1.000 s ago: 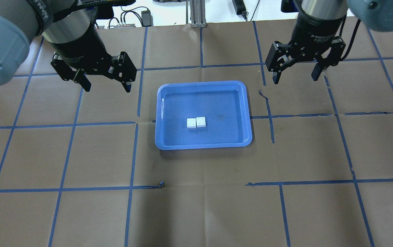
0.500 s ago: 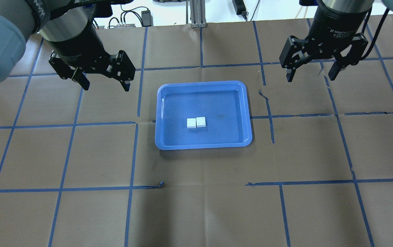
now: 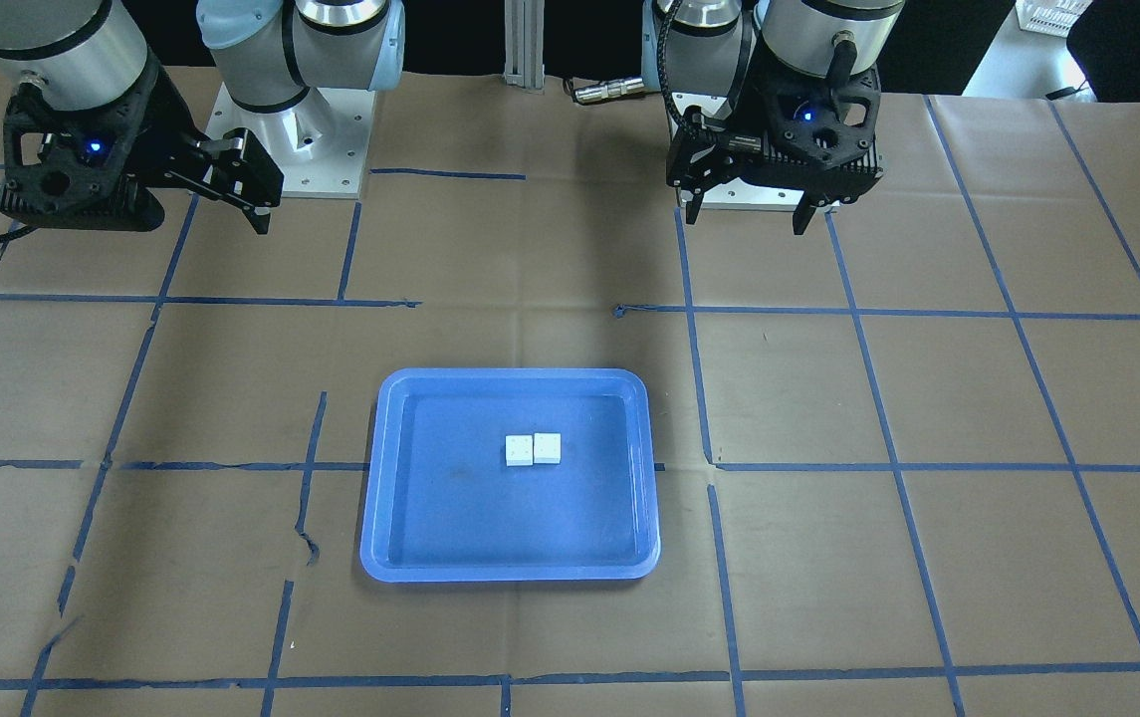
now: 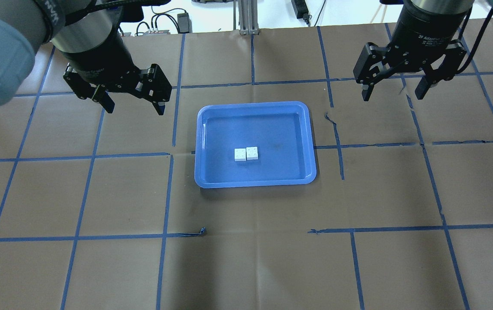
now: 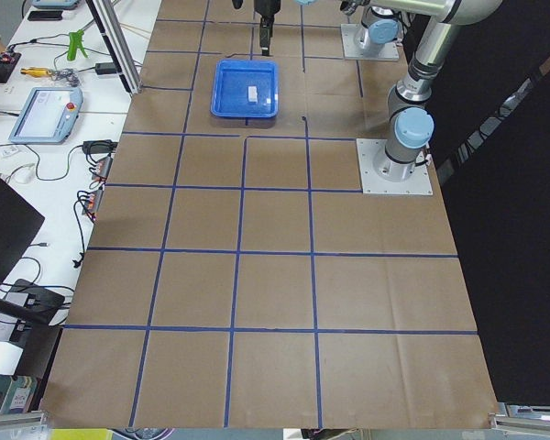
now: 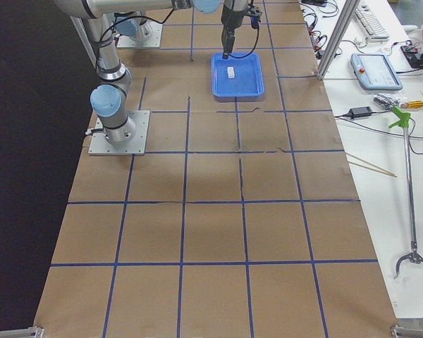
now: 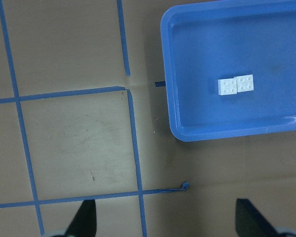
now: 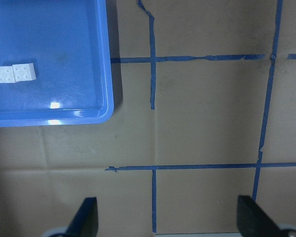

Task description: Assemble white blocks and place on blue tray

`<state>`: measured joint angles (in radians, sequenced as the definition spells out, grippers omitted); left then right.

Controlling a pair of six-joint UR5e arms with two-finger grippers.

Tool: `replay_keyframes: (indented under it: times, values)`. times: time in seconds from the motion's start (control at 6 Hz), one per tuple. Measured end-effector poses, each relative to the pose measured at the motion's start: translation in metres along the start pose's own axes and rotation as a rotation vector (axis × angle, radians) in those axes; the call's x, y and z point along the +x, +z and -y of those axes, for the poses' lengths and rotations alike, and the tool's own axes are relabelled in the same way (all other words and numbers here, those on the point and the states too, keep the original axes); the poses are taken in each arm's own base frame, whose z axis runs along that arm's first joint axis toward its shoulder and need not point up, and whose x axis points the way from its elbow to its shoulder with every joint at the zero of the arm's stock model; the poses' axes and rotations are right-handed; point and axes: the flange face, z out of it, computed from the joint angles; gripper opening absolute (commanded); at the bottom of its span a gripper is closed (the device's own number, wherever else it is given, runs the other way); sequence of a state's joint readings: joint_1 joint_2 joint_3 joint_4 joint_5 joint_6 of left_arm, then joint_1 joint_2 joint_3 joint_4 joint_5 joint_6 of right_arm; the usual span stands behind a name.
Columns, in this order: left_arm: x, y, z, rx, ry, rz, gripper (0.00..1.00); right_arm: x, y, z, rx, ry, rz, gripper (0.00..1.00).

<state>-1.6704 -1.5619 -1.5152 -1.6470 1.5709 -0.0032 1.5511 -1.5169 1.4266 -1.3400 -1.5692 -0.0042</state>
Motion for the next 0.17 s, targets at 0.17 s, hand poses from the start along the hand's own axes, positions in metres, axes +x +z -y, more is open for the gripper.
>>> replay_keyframes:
  times: [0.17]
  values:
    - [0.0005,0.0016,0.0006,-0.003,0.001,0.0,1.0,-0.0009,-0.0002,-0.0006,0.0,-0.001,0.0,1.0]
